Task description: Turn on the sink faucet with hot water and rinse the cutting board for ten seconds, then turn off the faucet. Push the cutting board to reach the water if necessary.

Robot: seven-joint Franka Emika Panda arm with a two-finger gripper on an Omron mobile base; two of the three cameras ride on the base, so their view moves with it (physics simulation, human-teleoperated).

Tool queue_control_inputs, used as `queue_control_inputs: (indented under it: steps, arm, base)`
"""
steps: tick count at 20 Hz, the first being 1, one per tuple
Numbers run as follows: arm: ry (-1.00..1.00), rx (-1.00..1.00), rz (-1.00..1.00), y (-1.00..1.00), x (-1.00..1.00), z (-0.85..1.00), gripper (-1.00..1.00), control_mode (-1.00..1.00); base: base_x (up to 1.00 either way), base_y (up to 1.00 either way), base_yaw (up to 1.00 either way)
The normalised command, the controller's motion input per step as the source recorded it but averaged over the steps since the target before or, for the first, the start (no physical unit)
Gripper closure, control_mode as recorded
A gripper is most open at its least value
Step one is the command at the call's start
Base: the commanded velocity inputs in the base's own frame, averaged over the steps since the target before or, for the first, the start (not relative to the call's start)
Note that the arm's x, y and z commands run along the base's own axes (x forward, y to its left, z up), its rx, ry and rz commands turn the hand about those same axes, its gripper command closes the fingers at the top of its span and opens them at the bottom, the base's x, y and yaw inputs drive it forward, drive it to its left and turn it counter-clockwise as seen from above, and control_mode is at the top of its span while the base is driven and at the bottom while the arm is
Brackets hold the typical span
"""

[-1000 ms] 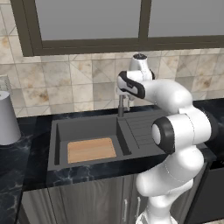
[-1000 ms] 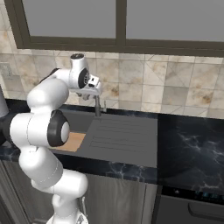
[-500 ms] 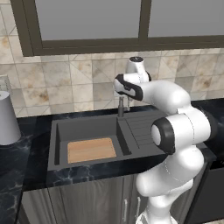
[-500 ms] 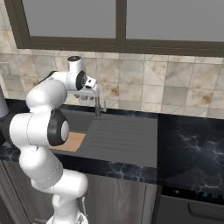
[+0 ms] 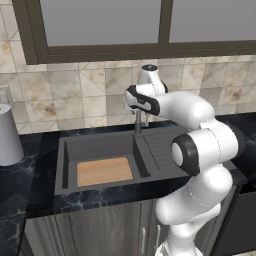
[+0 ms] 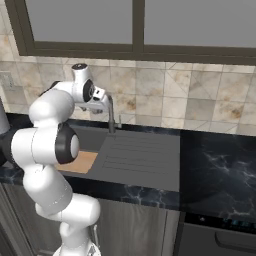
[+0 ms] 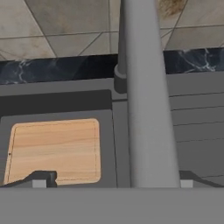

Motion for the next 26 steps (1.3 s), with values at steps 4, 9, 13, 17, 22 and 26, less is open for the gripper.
queue_control_inputs:
  steps: [4, 9, 13, 17, 22, 26]
  arm:
    - [0.0, 0.0, 0.0, 0.29, 0.14, -0.11, -1.0, -1.0]
    - [0.0, 0.0, 0.0, 0.29, 0.17, -0.11, -1.0, -1.0]
    - [0.0, 0.0, 0.0, 0.31, 0.23, -0.11, -1.0, -1.0]
    - [0.0, 0.0, 0.0, 0.32, 0.28, -0.11, -1.0, -1.0]
    - [0.0, 0.0, 0.0, 0.36, 0.32, -0.14, -1.0, -1.0]
    - [0.0, 0.0, 0.0, 0.39, 0.34, -0.16, -1.0, -1.0]
  base:
    - [0.0, 0.0, 0.0]
    - [0.0, 0.0, 0.0]
    - [0.0, 0.0, 0.0]
    - [0.0, 0.0, 0.0]
    - [0.0, 0.0, 0.0]
    - [0.0, 0.0, 0.0]
